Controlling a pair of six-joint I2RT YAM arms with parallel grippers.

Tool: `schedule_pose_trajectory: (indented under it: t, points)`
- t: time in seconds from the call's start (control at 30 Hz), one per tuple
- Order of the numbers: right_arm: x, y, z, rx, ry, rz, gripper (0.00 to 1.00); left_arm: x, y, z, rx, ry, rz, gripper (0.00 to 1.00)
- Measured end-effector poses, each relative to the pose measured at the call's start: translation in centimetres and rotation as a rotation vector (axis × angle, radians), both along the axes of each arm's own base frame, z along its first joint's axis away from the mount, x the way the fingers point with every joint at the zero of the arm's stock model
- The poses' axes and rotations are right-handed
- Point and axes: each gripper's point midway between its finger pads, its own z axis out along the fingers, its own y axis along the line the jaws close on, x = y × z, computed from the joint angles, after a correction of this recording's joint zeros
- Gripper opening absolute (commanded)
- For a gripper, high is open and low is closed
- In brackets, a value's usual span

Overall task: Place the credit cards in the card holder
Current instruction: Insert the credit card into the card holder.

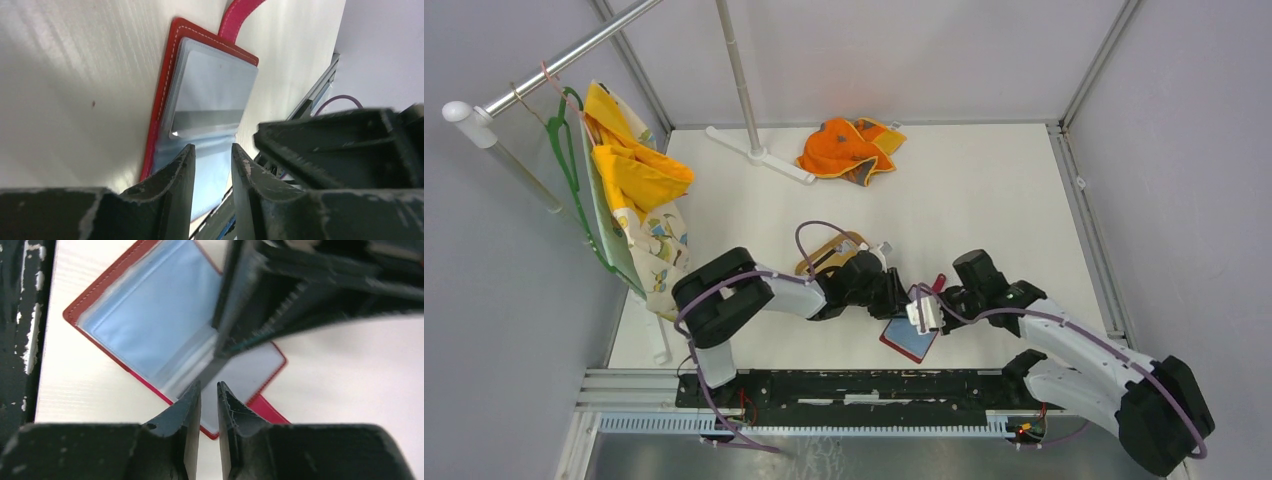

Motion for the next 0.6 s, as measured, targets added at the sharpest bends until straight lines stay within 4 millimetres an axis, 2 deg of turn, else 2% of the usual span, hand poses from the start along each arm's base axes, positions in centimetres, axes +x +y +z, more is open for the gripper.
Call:
schedule_pose_trajectory:
  t: [0.13, 0.23, 0.37, 0.43, 0.5, 0.53, 0.6]
  points:
    - [1.2, 0.0, 3.2, 0.133, -0.04, -0.048, 0.33, 0.1, 1.3, 1.7, 0.024, -0.068, 0.004, 0.41]
    - [1.8, -0.4, 4.0, 0.168, -0.053, -0.076, 0.39, 0.0, 1.9, 4.3, 0.008, -0.149, 0.007, 0.41]
    - [0.7, -0.2, 4.3, 0.212, -0.043, 0.01, 0.48, -2.0, 2.8, 9.9, -0.061, -0.326, -0.025, 0.4]
    - [-0.5, 0.1, 3.9, 0.226, -0.056, 0.118, 0.46, -3.0, 3.4, 12.8, -0.102, -0.421, -0.031, 0.4]
    - [-2.3, -0.1, 2.5, 0.218, -0.058, 0.233, 0.39, -4.0, 4.9, 15.7, -0.154, -0.516, -0.021, 0.41]
    - [-3.4, -0.4, 1.5, 0.207, -0.044, 0.28, 0.35, -4.3, 5.8, 16.7, -0.177, -0.549, -0.007, 0.46]
    - [-5.0, -1.0, 0.0, 0.185, -0.004, 0.338, 0.32, -4.3, 8.0, 18.2, -0.213, -0.612, 0.037, 0.64]
